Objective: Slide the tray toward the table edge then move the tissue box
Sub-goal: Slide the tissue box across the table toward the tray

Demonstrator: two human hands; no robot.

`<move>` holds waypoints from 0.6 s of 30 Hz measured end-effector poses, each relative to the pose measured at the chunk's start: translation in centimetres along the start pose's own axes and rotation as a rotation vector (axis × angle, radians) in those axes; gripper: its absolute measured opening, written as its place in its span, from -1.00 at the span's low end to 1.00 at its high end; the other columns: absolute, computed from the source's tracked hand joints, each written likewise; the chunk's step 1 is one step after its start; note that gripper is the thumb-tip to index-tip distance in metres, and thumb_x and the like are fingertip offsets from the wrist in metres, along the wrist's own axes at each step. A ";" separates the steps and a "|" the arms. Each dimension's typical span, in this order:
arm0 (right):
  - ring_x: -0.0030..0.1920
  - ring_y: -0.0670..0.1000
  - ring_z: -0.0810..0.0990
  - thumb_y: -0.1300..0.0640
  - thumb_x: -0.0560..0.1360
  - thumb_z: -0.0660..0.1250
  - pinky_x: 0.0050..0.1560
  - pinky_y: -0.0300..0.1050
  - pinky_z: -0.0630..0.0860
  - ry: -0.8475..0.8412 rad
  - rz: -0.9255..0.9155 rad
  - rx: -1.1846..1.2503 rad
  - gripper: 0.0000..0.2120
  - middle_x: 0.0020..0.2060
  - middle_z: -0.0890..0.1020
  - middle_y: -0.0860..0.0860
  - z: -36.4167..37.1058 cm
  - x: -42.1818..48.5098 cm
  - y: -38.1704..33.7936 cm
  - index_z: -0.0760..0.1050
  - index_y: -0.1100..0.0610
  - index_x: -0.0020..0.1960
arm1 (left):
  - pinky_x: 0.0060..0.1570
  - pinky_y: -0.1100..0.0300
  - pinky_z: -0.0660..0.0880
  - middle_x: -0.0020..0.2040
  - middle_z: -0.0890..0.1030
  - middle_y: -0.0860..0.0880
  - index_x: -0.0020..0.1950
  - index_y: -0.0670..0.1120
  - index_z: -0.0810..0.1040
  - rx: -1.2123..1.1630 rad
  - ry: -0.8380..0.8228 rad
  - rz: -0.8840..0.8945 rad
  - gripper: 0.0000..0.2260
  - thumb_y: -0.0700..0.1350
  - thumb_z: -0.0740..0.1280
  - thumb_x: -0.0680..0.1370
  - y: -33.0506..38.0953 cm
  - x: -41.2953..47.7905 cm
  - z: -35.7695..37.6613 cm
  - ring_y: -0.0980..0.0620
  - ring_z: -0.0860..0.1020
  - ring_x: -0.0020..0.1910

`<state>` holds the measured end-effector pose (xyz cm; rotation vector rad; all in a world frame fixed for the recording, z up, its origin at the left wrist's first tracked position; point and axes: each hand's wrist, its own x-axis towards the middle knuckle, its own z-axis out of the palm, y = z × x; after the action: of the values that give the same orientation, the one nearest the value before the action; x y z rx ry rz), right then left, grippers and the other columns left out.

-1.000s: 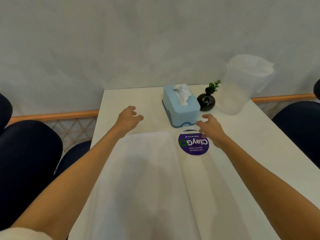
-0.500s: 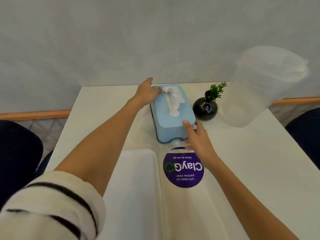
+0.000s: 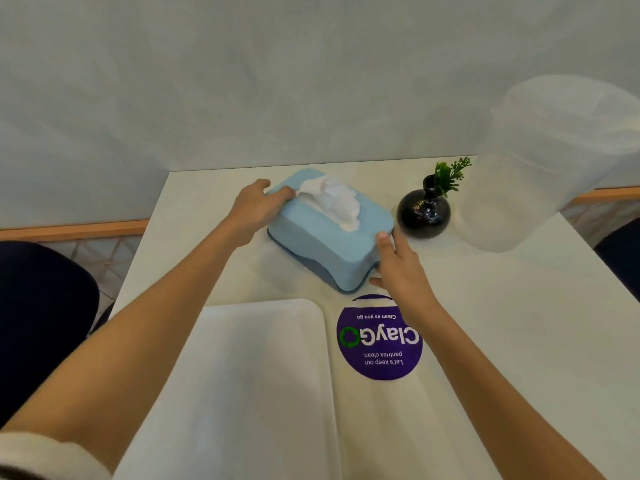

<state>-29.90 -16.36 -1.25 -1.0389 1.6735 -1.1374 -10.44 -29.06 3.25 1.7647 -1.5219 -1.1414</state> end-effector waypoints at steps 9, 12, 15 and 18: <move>0.18 0.09 0.52 -0.10 0.57 0.10 0.19 0.15 0.54 -0.114 0.018 0.010 -0.54 0.24 0.50 0.01 3.8 -0.7 -1.8 0.17 -0.10 0.45 | 0.24 -0.16 0.51 0.12 0.61 -0.10 -0.19 0.07 0.50 -0.148 0.011 -0.089 -0.79 0.18 0.26 0.48 -5.6 -5.0 -4.1 -0.13 0.56 0.16; 0.13 0.06 0.49 -0.10 0.58 0.11 0.01 -0.07 0.53 -0.151 0.011 0.003 -0.51 0.21 0.47 0.02 5.8 -0.4 -2.8 0.11 -0.06 0.47 | 0.22 -0.16 0.52 0.10 0.61 -0.12 -0.08 -0.06 0.56 -0.136 0.074 -0.105 -0.69 0.17 0.26 0.49 -6.9 -5.2 -5.4 -0.15 0.56 0.15; 0.14 0.04 0.48 -0.07 0.58 0.11 0.01 -0.09 0.50 -0.190 -0.009 0.012 -0.48 0.22 0.44 -0.02 7.9 0.1 -3.5 0.03 -0.07 0.49 | 0.21 -0.17 0.52 0.11 0.61 -0.14 0.02 -0.13 0.56 -0.143 0.090 -0.125 -0.56 0.22 0.25 0.45 -7.9 -5.2 -7.2 -0.16 0.57 0.13; 0.25 0.06 0.46 -0.11 0.56 0.13 0.24 0.07 0.50 -0.271 -0.054 0.007 -0.42 0.36 0.39 -0.05 9.8 0.9 -4.0 -0.04 -0.15 0.51 | 0.20 -0.15 0.53 0.11 0.62 -0.13 -0.08 -0.05 0.55 -0.183 0.112 -0.145 -0.56 0.30 0.26 0.35 -8.9 -4.7 -9.3 -0.15 0.58 0.12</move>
<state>-20.35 -20.71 0.10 -1.1839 1.4343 -0.9863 2.08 -23.71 1.68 1.8039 -1.2015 -1.1901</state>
